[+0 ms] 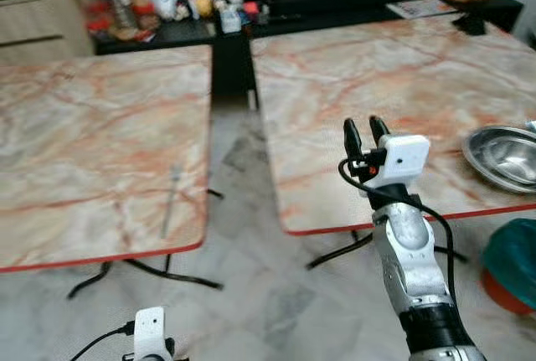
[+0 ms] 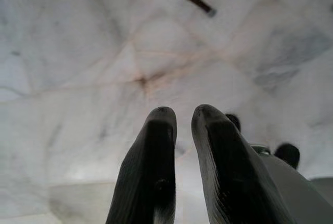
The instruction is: Setting the table
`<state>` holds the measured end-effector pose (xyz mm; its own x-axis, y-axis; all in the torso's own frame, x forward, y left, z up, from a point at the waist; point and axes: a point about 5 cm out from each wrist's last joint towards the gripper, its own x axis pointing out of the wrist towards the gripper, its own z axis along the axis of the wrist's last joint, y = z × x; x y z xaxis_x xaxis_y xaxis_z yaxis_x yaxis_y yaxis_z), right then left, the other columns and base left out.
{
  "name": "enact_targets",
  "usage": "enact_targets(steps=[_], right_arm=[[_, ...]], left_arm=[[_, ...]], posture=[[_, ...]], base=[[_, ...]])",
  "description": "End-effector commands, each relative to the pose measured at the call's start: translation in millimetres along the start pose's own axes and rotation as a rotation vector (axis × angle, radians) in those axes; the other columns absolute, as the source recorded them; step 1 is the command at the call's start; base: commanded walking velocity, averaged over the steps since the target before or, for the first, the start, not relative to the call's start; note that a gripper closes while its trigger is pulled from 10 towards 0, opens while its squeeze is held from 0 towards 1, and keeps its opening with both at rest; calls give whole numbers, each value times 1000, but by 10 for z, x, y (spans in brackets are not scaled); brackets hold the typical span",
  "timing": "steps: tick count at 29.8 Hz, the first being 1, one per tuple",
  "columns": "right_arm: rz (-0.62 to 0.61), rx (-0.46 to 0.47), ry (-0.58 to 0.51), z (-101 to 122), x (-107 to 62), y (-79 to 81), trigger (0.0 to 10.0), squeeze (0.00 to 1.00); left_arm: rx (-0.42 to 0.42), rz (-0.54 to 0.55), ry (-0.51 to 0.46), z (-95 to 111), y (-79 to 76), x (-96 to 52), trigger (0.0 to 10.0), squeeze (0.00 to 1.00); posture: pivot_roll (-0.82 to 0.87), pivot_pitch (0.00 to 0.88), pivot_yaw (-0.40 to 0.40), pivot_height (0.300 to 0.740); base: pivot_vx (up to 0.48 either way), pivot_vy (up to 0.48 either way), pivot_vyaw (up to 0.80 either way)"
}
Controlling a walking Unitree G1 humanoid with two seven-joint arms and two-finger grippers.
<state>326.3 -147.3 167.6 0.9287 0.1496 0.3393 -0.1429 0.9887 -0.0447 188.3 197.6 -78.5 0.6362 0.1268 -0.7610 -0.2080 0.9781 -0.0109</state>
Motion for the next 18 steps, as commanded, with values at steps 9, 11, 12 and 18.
enact_targets(steps=[9,11,12,18], right_arm=[[1,11,98,-255,-133,4,10000,0],[2,9,156,-403,-215,-10,10000,0],[2,8,173,-446,-242,-13,10000,0],[5,13,184,-491,-263,-8,10000,0]], left_arm=[[-7,15,6,-25,45,-8,10000,0],[-5,18,4,-26,47,-9,10000,0],[-3,18,3,-26,48,-10,10000,0],[1,18,4,-29,50,-10,10000,0]], posture=[[-33,50,68,740],[-25,46,64,740],[-24,42,63,740],[-29,36,64,740]], base=[[0,480,0],[0,240,0],[0,0,0],[0,0,0]])
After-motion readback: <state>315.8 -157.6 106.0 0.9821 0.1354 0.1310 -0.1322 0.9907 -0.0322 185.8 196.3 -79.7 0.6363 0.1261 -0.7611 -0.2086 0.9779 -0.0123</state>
